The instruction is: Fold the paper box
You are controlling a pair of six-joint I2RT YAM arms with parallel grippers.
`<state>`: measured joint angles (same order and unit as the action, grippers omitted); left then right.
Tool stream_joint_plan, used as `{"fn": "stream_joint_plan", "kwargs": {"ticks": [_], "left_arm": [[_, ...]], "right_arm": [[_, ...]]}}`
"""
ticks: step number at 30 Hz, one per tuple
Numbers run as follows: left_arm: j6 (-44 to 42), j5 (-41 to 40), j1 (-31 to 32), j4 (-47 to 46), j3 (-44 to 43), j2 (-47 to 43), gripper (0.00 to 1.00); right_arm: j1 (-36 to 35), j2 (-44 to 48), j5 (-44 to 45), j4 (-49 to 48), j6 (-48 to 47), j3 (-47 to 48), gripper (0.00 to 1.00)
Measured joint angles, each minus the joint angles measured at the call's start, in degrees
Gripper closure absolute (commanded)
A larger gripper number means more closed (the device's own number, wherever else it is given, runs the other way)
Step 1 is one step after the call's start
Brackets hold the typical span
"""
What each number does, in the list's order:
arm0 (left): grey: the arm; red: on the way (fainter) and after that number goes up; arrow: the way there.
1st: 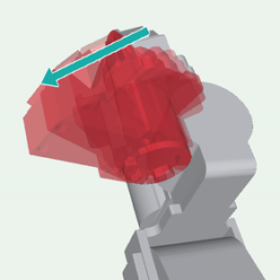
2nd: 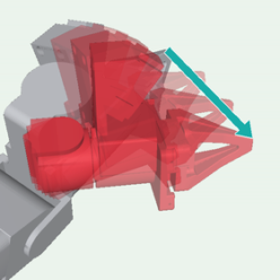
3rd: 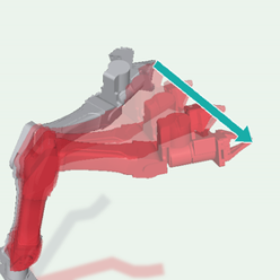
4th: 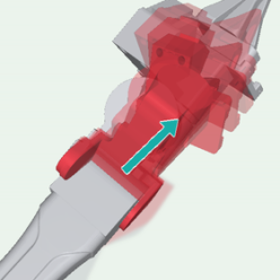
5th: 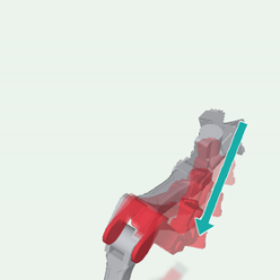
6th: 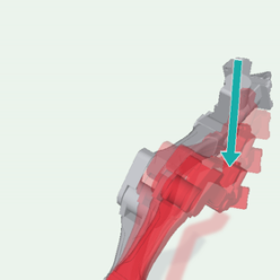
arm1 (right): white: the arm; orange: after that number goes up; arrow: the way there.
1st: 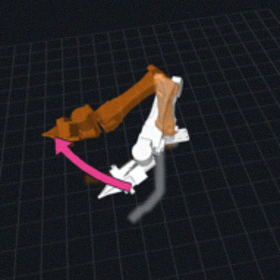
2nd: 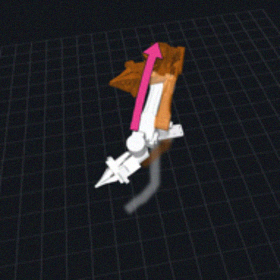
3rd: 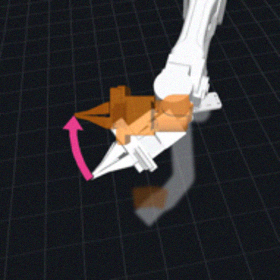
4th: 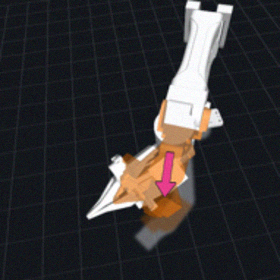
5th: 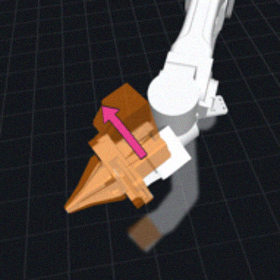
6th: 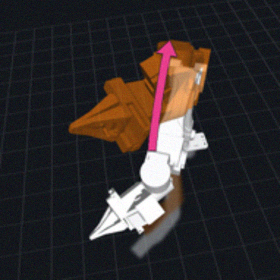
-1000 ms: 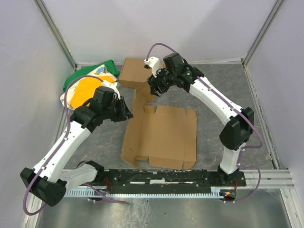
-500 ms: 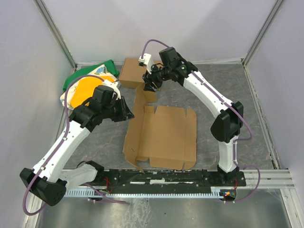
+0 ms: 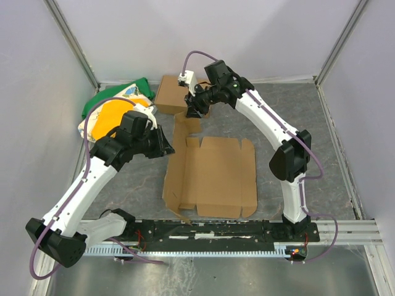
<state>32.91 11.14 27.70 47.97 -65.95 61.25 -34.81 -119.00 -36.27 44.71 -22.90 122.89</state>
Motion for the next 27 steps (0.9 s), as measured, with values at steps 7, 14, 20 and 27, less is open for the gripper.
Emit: {"fn": "stream_joint_plan", "kwargs": {"ticks": [7, 14, 20, 27], "left_arm": [[0.0, 1.22, 0.0, -0.09, 0.0, 0.42, 0.75], [0.02, 1.51, 0.02, -0.33, 0.0, 0.66, 0.75], [0.02, 2.21, 0.02, -0.5, 0.0, 1.14, 0.76], [0.04, 2.62, 0.02, -1.07, 0.0, 1.9, 0.75]], "right_arm": [[0.04, 0.0, -2.75, 0.96, 0.81, -2.21, 0.62], [-0.57, 0.09, -4.72, 0.87, 4.98, -4.74, 0.8], [-2.99, 0.11, -0.42, 0.17, 12.5, -5.16, 0.95], [-5.01, 1.16, 7.69, -2.91, 25.03, -6.73, 0.94]]}}
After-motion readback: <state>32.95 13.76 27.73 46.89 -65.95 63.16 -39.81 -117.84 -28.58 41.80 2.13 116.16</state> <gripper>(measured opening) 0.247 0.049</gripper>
